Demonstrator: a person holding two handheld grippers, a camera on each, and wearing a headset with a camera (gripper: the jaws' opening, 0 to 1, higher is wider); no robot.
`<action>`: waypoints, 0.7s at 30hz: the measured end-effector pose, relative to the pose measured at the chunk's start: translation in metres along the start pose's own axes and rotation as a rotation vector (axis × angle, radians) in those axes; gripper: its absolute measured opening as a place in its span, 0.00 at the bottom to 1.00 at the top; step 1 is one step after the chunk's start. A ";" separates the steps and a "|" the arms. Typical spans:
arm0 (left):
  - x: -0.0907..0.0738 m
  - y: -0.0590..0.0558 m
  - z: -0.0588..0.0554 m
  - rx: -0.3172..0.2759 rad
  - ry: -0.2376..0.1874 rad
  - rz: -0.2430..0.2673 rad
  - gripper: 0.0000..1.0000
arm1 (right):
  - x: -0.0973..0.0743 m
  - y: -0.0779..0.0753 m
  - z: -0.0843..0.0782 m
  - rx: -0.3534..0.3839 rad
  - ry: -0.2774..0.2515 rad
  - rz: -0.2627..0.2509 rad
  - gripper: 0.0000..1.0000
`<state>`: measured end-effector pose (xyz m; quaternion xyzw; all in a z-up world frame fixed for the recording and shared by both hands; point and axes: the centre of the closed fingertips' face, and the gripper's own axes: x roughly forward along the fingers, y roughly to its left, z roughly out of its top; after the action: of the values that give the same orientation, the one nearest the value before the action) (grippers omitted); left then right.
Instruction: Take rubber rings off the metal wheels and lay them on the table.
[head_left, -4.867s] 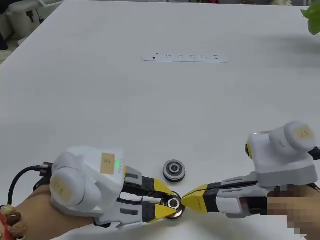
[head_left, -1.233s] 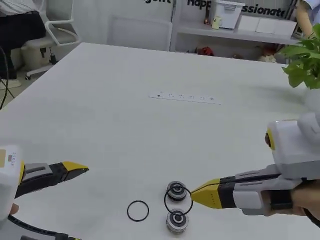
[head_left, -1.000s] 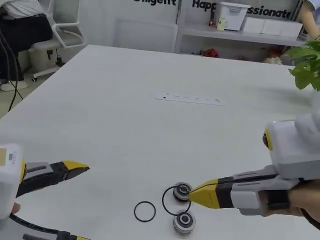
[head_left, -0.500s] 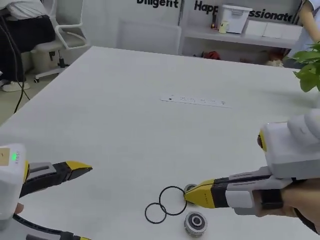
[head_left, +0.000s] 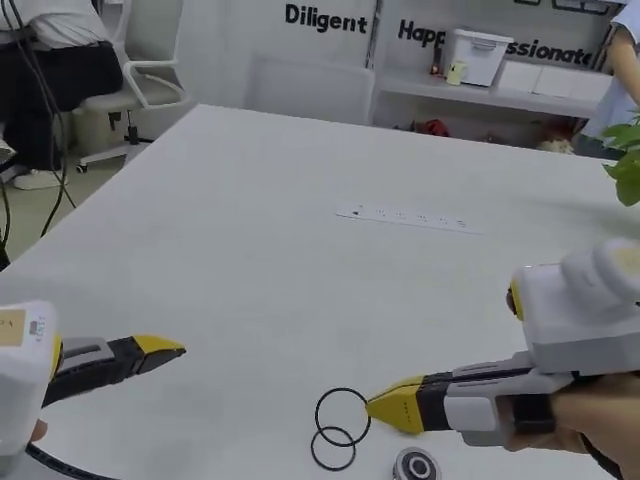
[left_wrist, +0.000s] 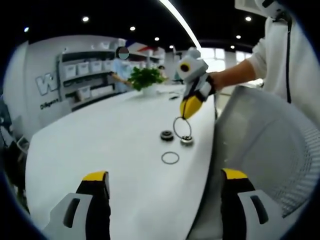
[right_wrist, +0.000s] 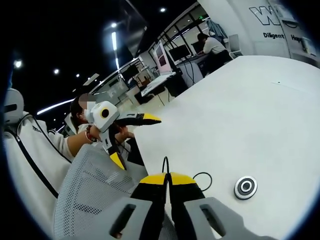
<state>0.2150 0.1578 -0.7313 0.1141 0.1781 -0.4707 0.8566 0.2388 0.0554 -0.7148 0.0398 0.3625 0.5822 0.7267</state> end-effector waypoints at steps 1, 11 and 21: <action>0.000 0.001 0.000 0.002 -0.002 0.000 0.93 | 0.001 -0.001 0.000 0.000 0.002 0.000 0.00; 0.005 0.004 -0.004 -0.003 -0.006 0.000 0.93 | 0.011 -0.017 -0.007 0.014 0.037 -0.017 0.00; 0.007 0.005 -0.007 -0.011 -0.009 0.003 0.92 | 0.025 -0.032 -0.018 0.052 0.055 -0.026 0.00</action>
<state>0.2216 0.1576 -0.7403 0.1077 0.1768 -0.4690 0.8586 0.2558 0.0605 -0.7548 0.0379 0.3979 0.5642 0.7225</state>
